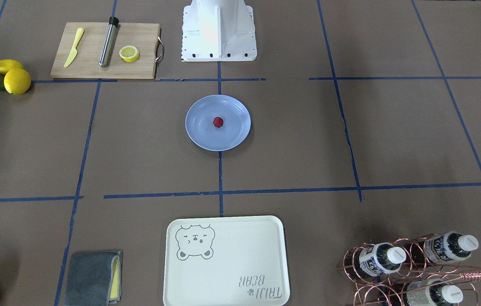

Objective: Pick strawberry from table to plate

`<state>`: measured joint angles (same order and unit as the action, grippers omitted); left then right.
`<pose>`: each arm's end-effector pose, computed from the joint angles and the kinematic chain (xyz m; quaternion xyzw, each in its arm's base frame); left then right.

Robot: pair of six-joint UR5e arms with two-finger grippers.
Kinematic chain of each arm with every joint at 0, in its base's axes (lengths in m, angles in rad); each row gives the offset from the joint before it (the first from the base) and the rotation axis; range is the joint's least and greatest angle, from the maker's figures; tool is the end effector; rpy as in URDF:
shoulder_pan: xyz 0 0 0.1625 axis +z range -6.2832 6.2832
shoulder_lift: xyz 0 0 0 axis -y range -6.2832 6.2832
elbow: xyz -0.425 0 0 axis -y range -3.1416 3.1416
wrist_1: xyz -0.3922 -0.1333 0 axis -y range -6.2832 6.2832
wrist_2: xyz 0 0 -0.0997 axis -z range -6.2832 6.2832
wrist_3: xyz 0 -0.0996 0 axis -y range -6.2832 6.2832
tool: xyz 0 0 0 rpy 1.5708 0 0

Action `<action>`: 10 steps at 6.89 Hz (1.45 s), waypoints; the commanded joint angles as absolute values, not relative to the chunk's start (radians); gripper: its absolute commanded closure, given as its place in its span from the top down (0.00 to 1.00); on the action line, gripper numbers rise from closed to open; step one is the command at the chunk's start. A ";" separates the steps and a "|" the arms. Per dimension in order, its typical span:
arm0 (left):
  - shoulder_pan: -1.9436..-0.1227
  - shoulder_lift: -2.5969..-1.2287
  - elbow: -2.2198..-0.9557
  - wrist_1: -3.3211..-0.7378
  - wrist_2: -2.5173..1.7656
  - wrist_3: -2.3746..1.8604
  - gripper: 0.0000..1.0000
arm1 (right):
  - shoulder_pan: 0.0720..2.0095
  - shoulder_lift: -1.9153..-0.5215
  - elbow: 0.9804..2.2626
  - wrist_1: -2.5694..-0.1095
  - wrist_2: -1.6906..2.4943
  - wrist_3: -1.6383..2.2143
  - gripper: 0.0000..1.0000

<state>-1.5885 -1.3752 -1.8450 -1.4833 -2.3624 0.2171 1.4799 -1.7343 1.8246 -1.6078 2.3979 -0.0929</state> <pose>-0.0696 -0.4063 0.6195 0.0411 0.3834 0.0901 0.9183 0.0212 -0.4283 0.6085 0.0248 -0.4017 -0.0947 0.9105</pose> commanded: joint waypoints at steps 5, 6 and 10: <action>-1.588 -1.428 -1.819 -1.532 -2.352 0.215 1.00 | 1.477 -1.736 1.824 -1.600 2.404 -0.086 1.00; -1.586 -1.428 -1.812 -1.531 -2.355 0.213 1.00 | 1.476 -1.736 1.825 -1.600 2.402 -0.086 1.00; -1.586 -1.422 -1.816 -1.531 -2.358 0.212 1.00 | 1.477 -1.741 1.825 -1.600 2.404 -0.086 1.00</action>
